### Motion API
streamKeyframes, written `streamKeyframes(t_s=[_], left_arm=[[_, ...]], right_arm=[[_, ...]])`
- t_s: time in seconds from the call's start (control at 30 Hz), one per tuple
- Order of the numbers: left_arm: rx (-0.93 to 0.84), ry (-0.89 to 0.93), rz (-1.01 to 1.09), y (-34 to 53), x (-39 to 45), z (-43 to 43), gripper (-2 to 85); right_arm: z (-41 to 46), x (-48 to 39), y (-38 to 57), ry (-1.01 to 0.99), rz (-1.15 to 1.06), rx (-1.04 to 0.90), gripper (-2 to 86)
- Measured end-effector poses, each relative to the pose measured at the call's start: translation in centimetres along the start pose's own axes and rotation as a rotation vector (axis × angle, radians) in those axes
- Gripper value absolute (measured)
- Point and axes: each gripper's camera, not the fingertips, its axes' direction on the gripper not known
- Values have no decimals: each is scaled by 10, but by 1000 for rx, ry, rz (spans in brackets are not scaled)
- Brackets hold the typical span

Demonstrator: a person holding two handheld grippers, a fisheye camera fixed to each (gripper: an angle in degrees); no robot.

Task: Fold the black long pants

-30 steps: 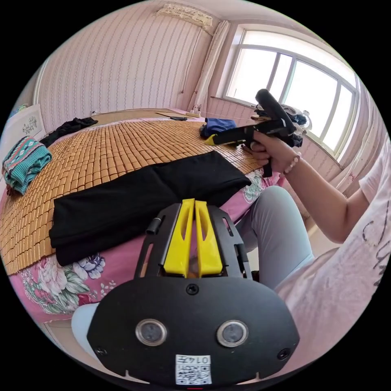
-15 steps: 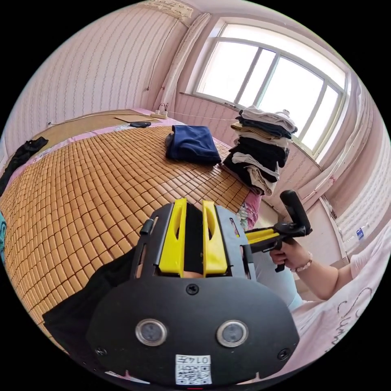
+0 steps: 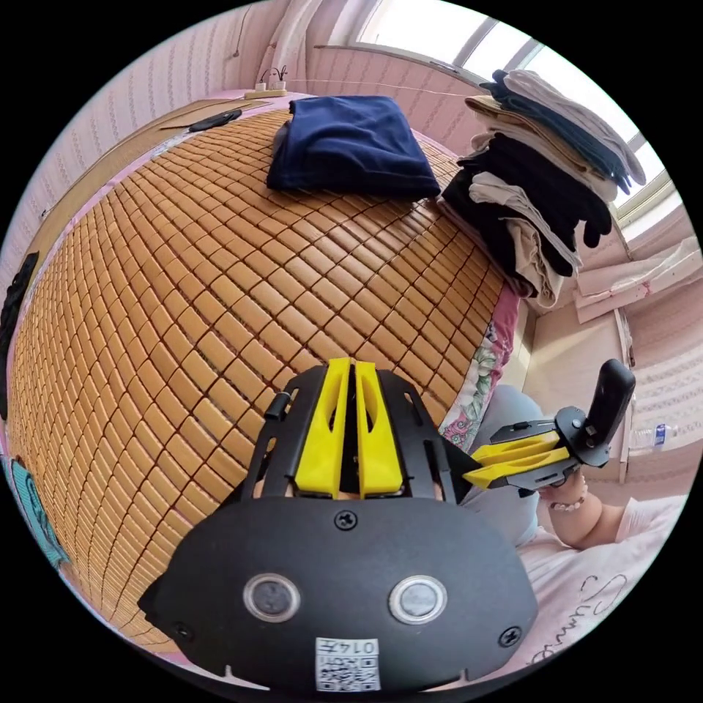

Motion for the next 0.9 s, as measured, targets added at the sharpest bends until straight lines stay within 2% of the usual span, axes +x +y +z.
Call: streamKeyframes(t_s=[0.2,0.37,0.47,0.53,0.6,0.67,0.73,0.8,0.9], left_arm=[[194,193,64,-36,44,-46,-8],[383,201,153,-20,55,-122,-8],[420,89,138,28,24,-164,-8],[452,-23,112,70,3,-189,-8],[480,-144,17,118,-25,-209,-9],[494,-293,-165,180,-68,-221,-9],[456,-299,-324,222,-101,-221,-10],[474,-228,-403,262,-117,-219,-10],[500,-213,-439,308,-110,-209,-9]], right_arm=[[-88,16,30,37,32,198,18],[-144,-9,39,-119,-48,387,19],[-117,-55,16,-208,-216,291,20],[-67,-100,-5,-283,-353,153,22],[-20,-136,-14,-316,-428,50,26],[30,-167,-14,-286,-481,-10,30],[97,-186,-7,-194,-482,-162,34],[120,-187,4,-174,-478,-236,31],[109,-178,27,-127,-472,-189,21]])
